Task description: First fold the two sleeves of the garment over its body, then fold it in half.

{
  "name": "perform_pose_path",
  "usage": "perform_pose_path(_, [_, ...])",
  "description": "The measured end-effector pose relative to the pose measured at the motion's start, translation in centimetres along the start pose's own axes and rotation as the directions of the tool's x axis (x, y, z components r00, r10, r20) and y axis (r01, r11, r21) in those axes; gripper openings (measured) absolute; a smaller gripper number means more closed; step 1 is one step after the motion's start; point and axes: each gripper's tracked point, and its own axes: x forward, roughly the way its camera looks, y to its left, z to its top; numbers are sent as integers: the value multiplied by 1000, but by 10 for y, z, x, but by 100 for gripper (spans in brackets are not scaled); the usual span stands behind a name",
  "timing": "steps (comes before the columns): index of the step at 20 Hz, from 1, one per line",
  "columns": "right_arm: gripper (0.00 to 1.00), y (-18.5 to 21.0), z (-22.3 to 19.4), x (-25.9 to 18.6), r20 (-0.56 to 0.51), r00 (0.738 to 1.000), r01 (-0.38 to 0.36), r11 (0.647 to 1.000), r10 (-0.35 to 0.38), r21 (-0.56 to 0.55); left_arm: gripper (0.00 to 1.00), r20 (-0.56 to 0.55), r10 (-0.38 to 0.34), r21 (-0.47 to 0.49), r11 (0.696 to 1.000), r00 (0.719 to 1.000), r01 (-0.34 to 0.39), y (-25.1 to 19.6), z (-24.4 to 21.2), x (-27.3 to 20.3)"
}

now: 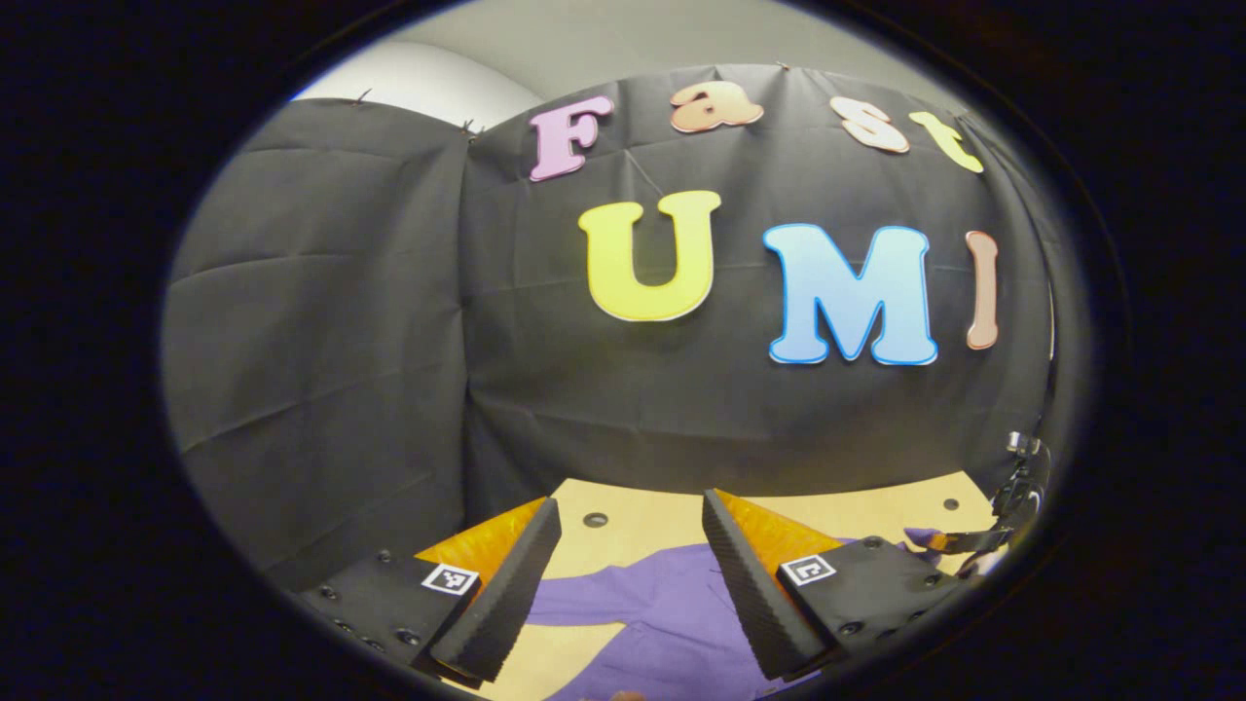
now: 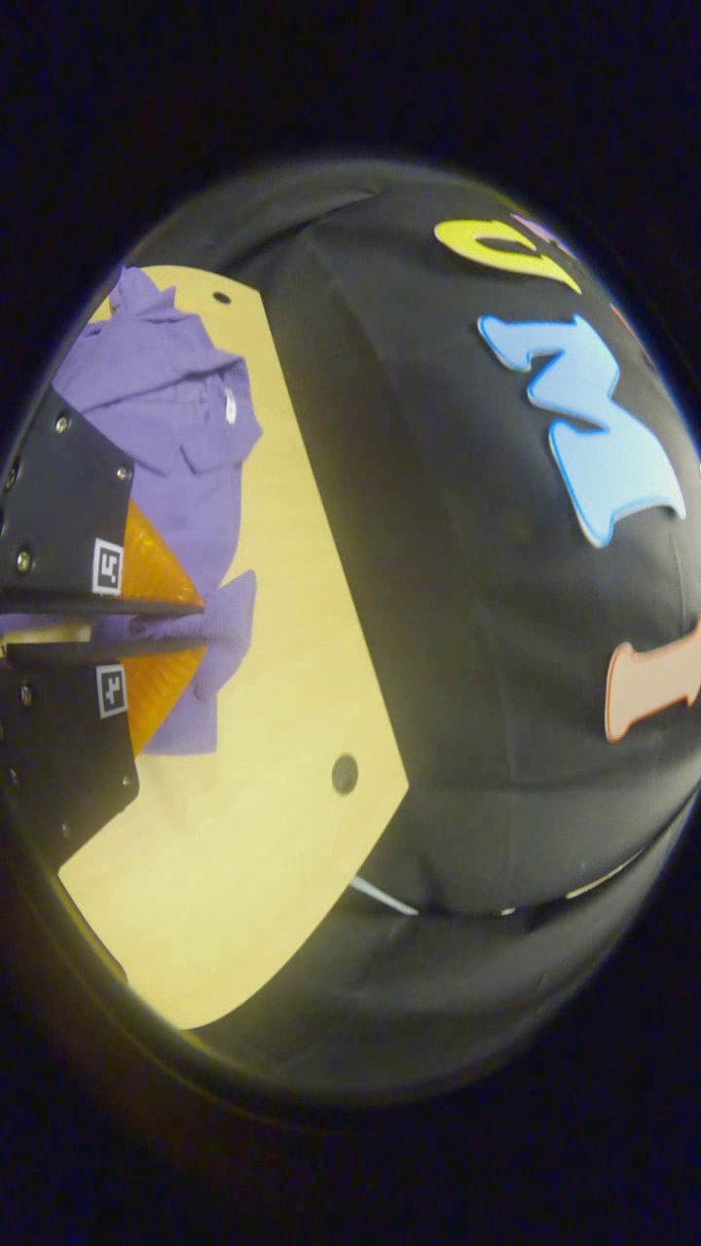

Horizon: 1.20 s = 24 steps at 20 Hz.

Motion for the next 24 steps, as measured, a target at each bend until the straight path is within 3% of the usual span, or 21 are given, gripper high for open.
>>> perform_pose_path(7, [12, 167, -17, -2, -25, 980, -201, 978, 200, -62, 100, 0, 107, 30, 994, 994, -107, 107, -7, -10])
perform_pose_path(14, [11, 301, -67, -25, -104, 938, -344, 929, 332, -135, 100, -10, 214, 25, 977, 977, -213, 216, -20, -23])
perform_pose_path(22, [11, 388, -124, -46, -181, 900, -429, 879, 397, -206, 100, -54, 304, 15, 953, 951, -304, 310, -50, -40])
perform_pose_path(23, [11, 392, -127, -49, -185, 898, -434, 874, 400, -217, 93, -63, 301, 17, 954, 951, -301, 315, -58, -39])
perform_pose_path(24, [11, 396, -132, -54, -188, 895, -440, 870, 405, -224, 100, -73, 296, 20, 955, 952, -296, 319, -65, -35])
